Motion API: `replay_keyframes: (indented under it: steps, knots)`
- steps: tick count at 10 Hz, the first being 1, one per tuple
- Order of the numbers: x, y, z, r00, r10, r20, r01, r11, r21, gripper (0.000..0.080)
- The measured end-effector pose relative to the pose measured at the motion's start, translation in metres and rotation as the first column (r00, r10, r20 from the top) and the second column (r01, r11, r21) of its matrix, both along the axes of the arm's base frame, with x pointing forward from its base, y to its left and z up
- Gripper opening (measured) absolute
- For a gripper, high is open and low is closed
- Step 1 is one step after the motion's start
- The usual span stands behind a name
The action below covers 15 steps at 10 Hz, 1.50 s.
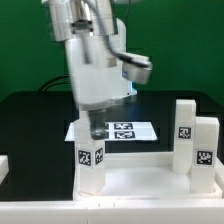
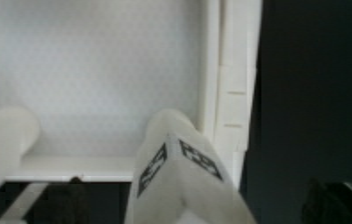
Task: Assemble desk
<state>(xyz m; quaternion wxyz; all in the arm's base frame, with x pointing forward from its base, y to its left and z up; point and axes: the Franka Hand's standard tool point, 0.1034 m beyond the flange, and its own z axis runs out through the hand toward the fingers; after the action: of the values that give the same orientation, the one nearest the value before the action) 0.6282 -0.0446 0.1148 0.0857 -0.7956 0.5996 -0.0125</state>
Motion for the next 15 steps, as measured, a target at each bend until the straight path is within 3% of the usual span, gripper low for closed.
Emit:
replay_keyframes:
  steps: [4,5,6,7,8,9,10,11,12,13,15]
  knots:
    - [-0.003,0.001,-0.002,0.955,0.296,0.019,-0.295,0.955,-0.031,0.0648]
    - [-0.003,-0.002,-0.002,0.915,0.403,0.023,-0.402,0.914,-0.051,0.0649]
    - [-0.004,-0.010,-0.005,0.824,0.567,0.010,-0.563,0.820,-0.103,0.0649]
    - [-0.007,-0.006,-0.011,0.795,0.607,-0.002,-0.603,0.790,-0.113,0.0649]
    - [-0.006,-0.006,-0.010,0.815,0.579,0.001,-0.576,0.811,-0.109,0.0649]
    - [-0.006,-0.007,-0.010,0.824,0.567,0.000,-0.564,0.819,-0.107,0.0535]
    - [-0.006,-0.007,-0.010,0.832,0.555,0.000,-0.552,0.827,-0.105,0.0535]
    - [-0.006,-0.007,-0.010,0.866,0.499,-0.002,-0.497,0.862,-0.097,0.0353]
    - [-0.006,-0.007,-0.010,0.896,0.444,-0.004,-0.443,0.892,-0.090,0.0284]
    - [-0.004,-0.007,-0.008,0.964,0.266,-0.009,-0.266,0.962,-0.067,0.0284]
    - [-0.005,-0.005,-0.009,0.994,-0.098,-0.043,0.098,0.995,-0.010,0.0284]
